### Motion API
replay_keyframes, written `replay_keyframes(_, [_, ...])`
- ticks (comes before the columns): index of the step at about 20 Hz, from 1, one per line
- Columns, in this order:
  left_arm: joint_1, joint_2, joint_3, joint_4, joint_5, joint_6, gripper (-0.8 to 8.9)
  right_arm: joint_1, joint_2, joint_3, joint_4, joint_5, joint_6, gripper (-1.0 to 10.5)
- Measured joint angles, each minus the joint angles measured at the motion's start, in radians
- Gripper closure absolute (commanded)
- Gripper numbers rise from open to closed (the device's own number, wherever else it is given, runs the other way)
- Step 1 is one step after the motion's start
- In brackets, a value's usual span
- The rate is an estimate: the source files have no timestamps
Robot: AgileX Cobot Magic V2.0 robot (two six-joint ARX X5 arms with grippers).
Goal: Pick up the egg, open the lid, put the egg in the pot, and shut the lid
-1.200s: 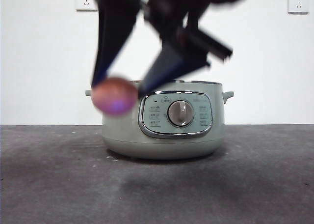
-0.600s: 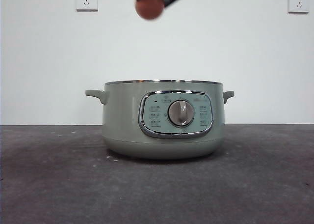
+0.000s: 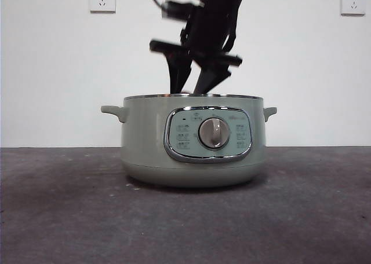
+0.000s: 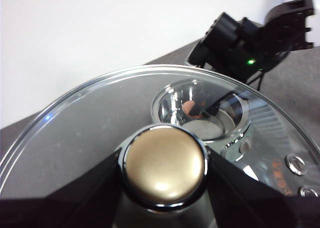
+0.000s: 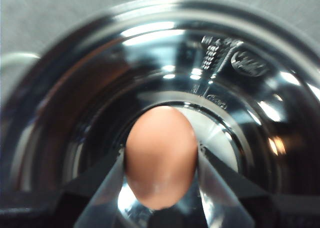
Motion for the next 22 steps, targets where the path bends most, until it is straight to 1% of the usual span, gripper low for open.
replay_keyframes(6, [0.0,0.0,0.0,-0.013,0.0,0.0,8.21,-0.021,0.083,0.008,-0.004,0.0,-0.01,9.6])
replay_keyframes(13, [0.0,0.0,0.0,-0.013,0.018,0.0,8.21,-0.027,0.109,0.01,-0.024,0.0,-0.014,9.6])
replay_keyframes(14, [0.0,0.0,0.0,-0.013,0.018,0.0,8.21,-0.027,0.109,0.01,-0.024,0.0,-0.014,9.0])
replay_keyframes(16, [0.0,0.0,0.0,-0.013,0.018,0.0,8.21,-0.027,0.109,0.01,-0.025,0.0,-0.014,5.6])
replay_keyframes(17, [0.0,0.0,0.0,-0.013,0.018,0.0,8.21,-0.027,0.109,0.012,-0.029,0.0,-0.015,4.8])
replay_keyframes(21, [0.0,0.009,0.0,-0.013,0.019,0.0,8.21,-0.027,0.093,0.089,-0.085,-0.001,-0.016,4.7])
replay_keyframes(22, [0.0,0.014,0.0,-0.013,0.019,0.0,8.21,-0.027,0.065,0.111,-0.126,-0.001,-0.016,4.7])
